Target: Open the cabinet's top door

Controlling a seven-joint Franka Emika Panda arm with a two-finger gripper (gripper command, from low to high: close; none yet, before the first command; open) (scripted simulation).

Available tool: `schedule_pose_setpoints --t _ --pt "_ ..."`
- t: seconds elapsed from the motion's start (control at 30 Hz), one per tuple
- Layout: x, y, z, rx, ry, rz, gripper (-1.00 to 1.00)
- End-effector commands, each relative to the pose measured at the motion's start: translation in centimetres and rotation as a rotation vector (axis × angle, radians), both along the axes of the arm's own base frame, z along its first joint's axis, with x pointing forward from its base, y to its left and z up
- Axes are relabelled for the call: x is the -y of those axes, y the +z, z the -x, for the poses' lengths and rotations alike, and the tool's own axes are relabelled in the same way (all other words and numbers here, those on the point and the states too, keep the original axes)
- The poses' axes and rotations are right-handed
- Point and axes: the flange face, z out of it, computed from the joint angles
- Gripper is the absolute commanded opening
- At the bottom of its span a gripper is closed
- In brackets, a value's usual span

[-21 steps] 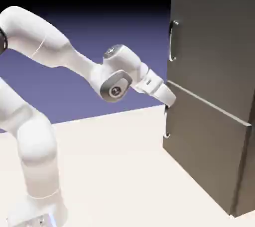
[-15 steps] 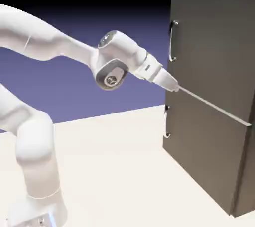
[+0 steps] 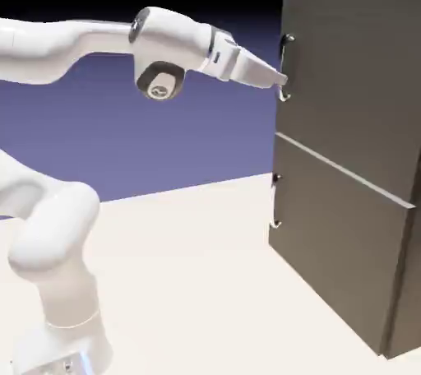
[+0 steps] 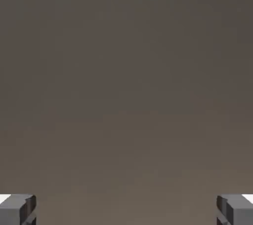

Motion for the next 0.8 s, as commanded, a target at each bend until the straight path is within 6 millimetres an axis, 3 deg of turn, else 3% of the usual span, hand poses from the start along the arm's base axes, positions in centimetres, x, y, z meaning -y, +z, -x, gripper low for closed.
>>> schedule_pose_setpoints --t 0.0,0.2,0.4,0.57,0.77 --pt "-0.5 0.4 0.2 0.018 -0.001 0.001 0.0" --pt "-3.8 1.7 0.5 0.115 0.002 0.016 0.0" --pt "-7.6 1.3 -0.4 0.192 0.017 0.043 0.0" --pt "-10.7 -0.5 -2.1 0.239 0.037 0.071 0.0" --pt "-13.7 -4.2 -5.3 0.273 0.062 0.106 0.0"
